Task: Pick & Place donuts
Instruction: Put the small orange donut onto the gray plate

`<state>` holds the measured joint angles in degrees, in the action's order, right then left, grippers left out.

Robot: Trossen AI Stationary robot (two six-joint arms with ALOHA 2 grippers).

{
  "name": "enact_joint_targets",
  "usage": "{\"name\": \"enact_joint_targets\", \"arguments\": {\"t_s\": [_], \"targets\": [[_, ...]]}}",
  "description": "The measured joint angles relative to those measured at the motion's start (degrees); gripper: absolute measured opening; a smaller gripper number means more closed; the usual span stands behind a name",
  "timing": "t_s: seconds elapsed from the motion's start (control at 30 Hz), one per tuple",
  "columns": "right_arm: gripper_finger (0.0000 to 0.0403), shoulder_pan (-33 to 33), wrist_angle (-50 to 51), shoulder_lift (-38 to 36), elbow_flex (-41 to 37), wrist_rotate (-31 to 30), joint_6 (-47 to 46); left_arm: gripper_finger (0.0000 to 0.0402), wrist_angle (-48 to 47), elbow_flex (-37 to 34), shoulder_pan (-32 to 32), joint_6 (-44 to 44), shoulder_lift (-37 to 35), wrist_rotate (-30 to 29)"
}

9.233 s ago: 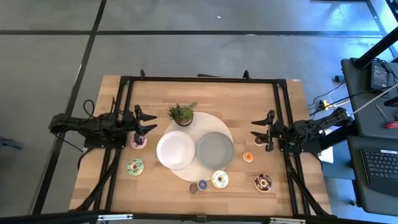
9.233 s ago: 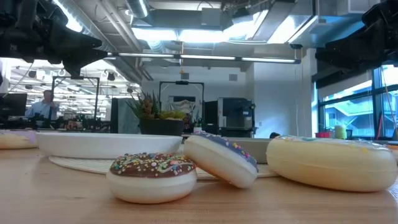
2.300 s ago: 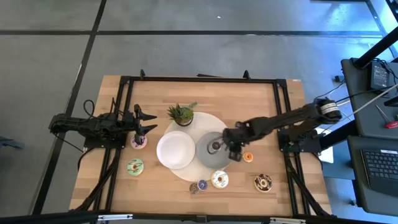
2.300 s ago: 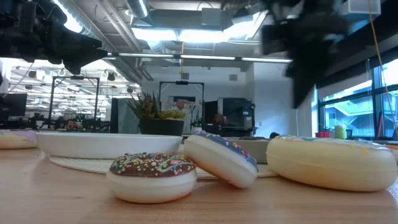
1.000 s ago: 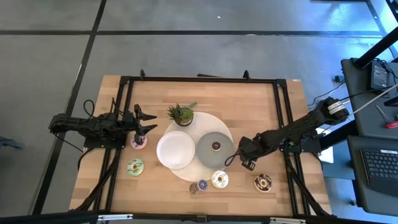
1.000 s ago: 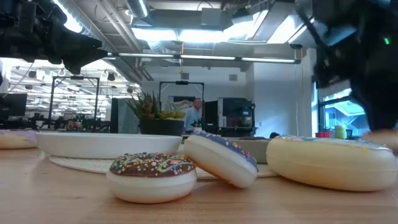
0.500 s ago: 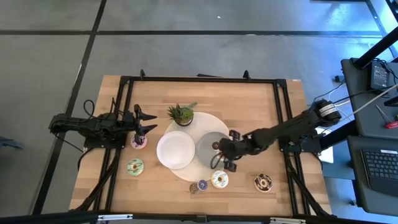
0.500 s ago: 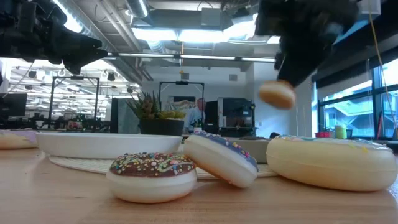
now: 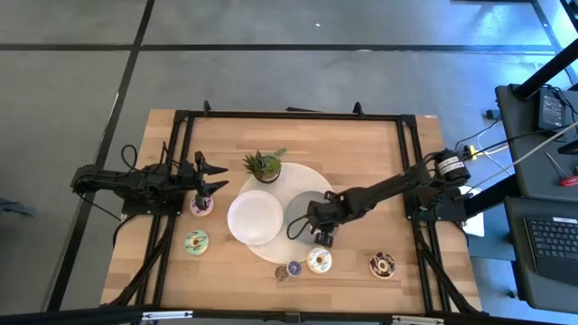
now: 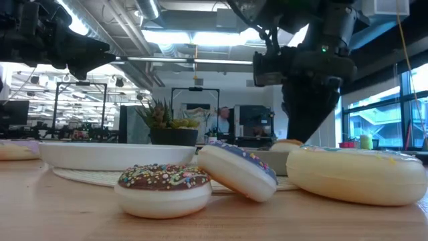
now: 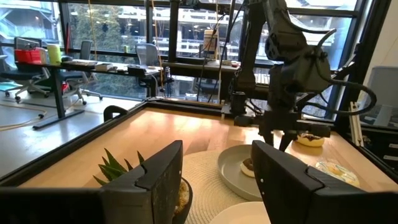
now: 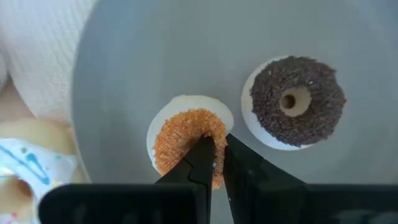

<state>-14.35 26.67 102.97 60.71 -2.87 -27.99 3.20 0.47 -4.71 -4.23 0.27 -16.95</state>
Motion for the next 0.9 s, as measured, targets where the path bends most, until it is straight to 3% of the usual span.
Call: {"name": "enact_joint_targets", "arguments": {"t_s": [0.9], "targets": [[0.0033,1.58,0.00,0.36,-0.01,0.02,3.29,0.0191,0.00,0.02,0.00,-0.02,0.00,0.04]]}}
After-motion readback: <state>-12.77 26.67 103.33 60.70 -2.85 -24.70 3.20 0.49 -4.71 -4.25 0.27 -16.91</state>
